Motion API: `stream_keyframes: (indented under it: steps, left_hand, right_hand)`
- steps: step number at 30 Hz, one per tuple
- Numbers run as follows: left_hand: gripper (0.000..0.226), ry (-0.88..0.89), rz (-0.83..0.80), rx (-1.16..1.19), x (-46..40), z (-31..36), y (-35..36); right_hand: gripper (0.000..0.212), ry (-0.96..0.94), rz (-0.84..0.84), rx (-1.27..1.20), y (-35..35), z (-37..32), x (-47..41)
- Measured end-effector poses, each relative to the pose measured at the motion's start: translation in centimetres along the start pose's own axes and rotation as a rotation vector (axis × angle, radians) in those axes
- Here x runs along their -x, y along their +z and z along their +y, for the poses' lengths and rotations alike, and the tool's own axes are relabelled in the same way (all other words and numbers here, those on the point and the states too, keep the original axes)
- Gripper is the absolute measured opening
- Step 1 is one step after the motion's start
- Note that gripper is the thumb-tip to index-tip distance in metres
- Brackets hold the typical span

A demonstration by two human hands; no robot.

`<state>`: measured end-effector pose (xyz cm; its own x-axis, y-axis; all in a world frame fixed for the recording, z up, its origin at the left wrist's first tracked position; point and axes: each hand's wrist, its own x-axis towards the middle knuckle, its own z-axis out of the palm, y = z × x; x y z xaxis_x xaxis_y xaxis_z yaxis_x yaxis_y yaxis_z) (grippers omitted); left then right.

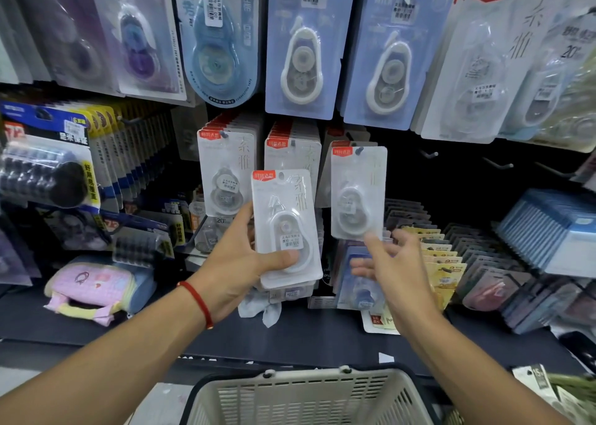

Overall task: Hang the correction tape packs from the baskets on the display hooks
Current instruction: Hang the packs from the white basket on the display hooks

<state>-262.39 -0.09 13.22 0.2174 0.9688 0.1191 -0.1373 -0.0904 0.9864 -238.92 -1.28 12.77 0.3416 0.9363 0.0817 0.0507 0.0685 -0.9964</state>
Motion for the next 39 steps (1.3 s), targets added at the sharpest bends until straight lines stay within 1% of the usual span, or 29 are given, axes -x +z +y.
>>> stream_keyframes:
  steps: [2,4,5,6,8,10,14,16,18,20,22,35,37,39]
  left_hand:
    - [0.095,0.002,0.007,-0.027,0.1,0.0,0.2]
    - [0.088,0.006,0.015,-0.069,0.2,0.0,0.6]
    - [0.087,0.012,0.017,-0.096,0.3,0.0,0.8]
    - [0.086,0.018,0.015,-0.124,0.4,0.0,1.0]
    - [0.084,0.017,0.016,-0.149,0.5,-0.2,1.2]
    - [0.083,0.0,0.018,-0.114,0.4,-0.2,1.2]
    - [0.08,-0.037,-0.035,-0.014,0.4,0.0,1.0]
    - [0.077,-0.033,-0.015,-0.019,0.2,0.0,0.8]
    - [0.076,-0.029,0.033,-0.052,0.0,-0.1,0.5]
    - [0.073,-0.041,0.068,-0.043,-0.2,-0.3,0.3]
    - [0.072,-0.044,0.075,-0.03,-0.3,-0.3,0.2]
    - [0.072,-0.012,0.098,-0.013,-0.2,0.0,0.1]
    - [0.067,0.006,0.109,-0.019,-0.1,0.1,0.1]
    - [0.062,0.035,0.124,-0.035,0.0,0.2,0.3]
  right_hand:
    - [0.033,0.054,-0.079,0.073,0.0,0.4,0.2]
    - [0.025,0.003,-0.254,0.124,0.4,0.8,0.7]
    - [0.026,-0.037,-0.342,0.136,0.7,0.9,1.2]
    - [0.032,-0.069,-0.41,0.152,1.0,0.9,1.5]
    - [0.047,-0.099,-0.462,0.193,1.4,1.1,2.0]
    - [0.049,-0.11,-0.456,0.19,1.3,1.1,2.0]
    - [0.037,-0.124,-0.398,0.114,1.0,0.9,1.5]
    - [0.031,-0.138,-0.324,0.045,0.9,1.0,1.4]
    - [0.017,-0.176,-0.233,-0.004,0.7,0.8,1.2]
    - [0.01,-0.214,-0.155,-0.004,0.2,0.4,0.8]
    - [0.011,-0.216,-0.126,-0.003,-0.2,0.0,0.5]
    - [0.025,-0.199,-0.106,-0.105,-0.7,-0.4,0.3]
    - [0.03,-0.177,-0.089,-0.075,-0.8,-0.3,0.0]
    - [0.041,-0.094,-0.029,0.053,-0.9,0.0,-0.3]
